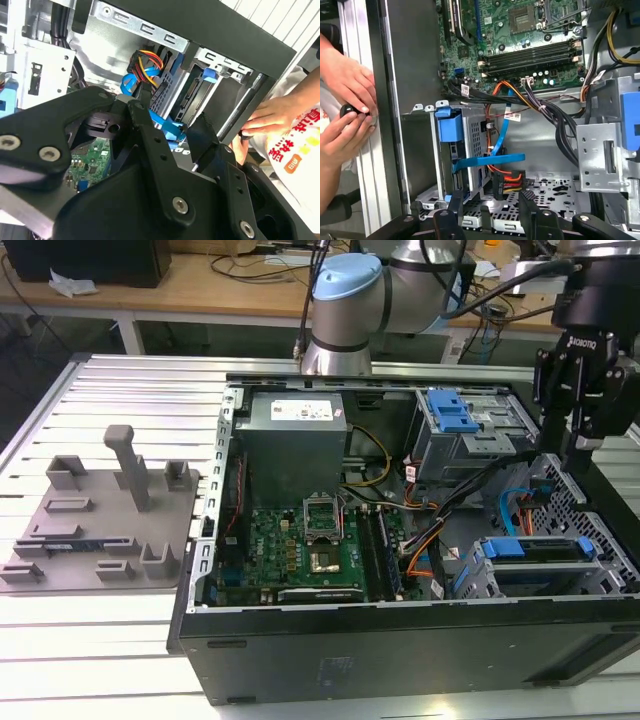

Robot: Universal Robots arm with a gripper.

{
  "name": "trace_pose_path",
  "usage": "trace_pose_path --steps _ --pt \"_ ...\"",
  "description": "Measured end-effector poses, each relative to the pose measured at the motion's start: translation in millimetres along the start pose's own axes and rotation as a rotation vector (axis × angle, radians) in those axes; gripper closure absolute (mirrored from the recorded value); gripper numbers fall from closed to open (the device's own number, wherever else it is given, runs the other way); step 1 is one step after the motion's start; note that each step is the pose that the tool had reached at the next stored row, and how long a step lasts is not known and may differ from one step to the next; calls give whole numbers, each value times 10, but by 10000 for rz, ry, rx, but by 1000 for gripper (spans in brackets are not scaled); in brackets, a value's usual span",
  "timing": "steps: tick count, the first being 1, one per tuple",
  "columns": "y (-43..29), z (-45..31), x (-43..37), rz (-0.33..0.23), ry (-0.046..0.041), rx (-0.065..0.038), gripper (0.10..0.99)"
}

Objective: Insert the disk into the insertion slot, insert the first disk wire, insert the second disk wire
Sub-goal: 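Insert the first disk wire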

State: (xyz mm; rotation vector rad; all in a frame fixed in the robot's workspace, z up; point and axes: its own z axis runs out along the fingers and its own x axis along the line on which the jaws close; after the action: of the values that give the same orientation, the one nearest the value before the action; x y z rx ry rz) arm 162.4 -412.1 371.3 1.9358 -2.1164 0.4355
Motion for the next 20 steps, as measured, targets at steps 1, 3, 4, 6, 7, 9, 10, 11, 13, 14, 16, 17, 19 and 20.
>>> trace_pose_path --steps 1,3,4,6,7,9,10,11,13,14,16,17,19,20 --pt "2 25 -4 62 21 5 525" --pt "5 58 -13 172 29 17 525" --pt "6 67 -15 193 26 42 525" --pt "9 87 -18 237 17 136 525" --pt "12 97 -18 260 14 189 525" --pt "27 129 -27 333 28 217 525" --pt "36 144 -32 399 52 199 525" --pt "43 154 -36 446 68 183 525" --pt "57 171 -42 534 92 152 612" --pt "64 177 -44 569 99 141 612" --pt "80 188 -47 631 110 124 612" --pt "90 194 -48 666 115 117 612" --pt "93 203 -52 711 123 107 612" --pt "94 207 -54 718 127 105 612"
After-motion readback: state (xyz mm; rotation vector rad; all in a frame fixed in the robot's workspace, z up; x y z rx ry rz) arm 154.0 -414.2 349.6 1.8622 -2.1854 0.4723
